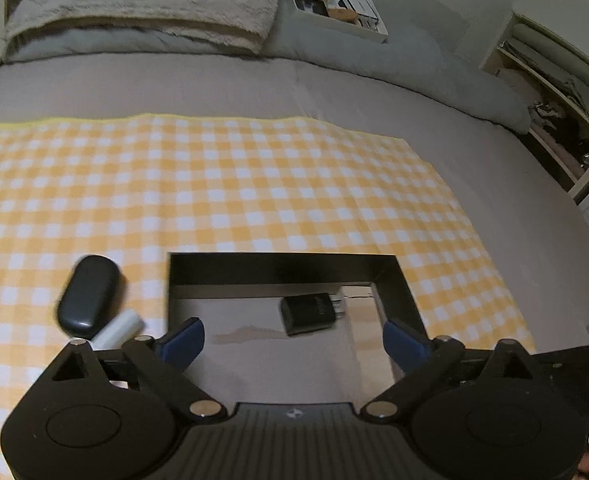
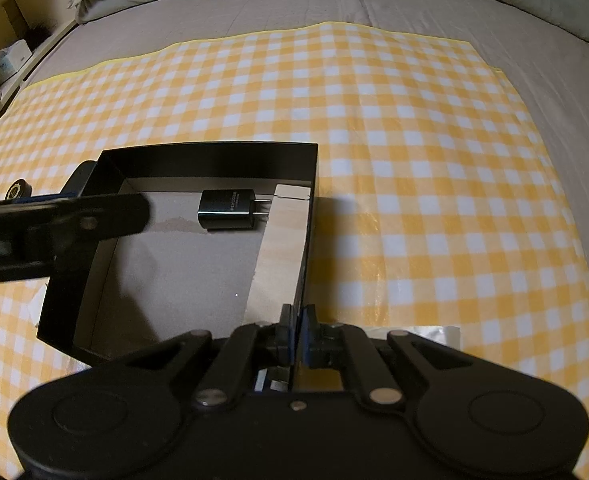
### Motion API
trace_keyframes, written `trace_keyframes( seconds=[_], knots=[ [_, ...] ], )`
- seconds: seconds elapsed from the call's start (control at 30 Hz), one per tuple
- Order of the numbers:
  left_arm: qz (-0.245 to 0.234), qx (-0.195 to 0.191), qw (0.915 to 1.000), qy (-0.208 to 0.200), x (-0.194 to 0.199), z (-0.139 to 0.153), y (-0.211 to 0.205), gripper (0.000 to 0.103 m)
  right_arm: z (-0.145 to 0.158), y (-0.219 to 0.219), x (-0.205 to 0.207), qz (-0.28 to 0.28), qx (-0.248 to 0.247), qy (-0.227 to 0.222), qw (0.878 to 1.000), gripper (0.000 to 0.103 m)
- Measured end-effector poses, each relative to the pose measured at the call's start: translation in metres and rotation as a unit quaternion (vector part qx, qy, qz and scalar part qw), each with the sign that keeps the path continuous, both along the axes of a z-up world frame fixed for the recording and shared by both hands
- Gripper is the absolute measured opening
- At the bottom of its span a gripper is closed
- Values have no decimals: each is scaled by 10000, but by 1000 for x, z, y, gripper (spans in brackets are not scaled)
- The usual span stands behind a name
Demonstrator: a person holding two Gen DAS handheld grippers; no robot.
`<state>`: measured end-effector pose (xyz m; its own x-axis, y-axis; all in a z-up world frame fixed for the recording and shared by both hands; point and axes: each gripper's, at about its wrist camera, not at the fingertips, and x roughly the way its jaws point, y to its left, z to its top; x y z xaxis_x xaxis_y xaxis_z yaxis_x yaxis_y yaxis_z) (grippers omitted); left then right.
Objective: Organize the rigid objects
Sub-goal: 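Move the left gripper over the carved tan tile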
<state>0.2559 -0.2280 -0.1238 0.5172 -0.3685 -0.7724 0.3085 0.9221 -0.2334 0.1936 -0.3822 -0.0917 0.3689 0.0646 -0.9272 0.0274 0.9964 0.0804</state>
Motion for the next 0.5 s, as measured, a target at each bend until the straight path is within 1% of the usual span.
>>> trace_keyframes(
  seconds=[0.1, 0.2, 0.33, 0.5],
  knots=[
    [10, 133, 9998, -117, -5, 8, 9, 101, 0, 0, 0, 22, -20, -4, 10000, 4],
    [36, 183, 9997, -166, -9, 15, 21, 103, 1, 0, 0, 21, -8, -8, 10000, 4],
    [139, 340, 9987, -345, -14, 25, 39, 103, 0, 1, -1, 22, -18, -8, 10000, 4],
    [300, 471, 9973, -471, -16, 34, 68, 103, 1, 0, -1, 34, -32, -16, 10000, 4]
  ],
)
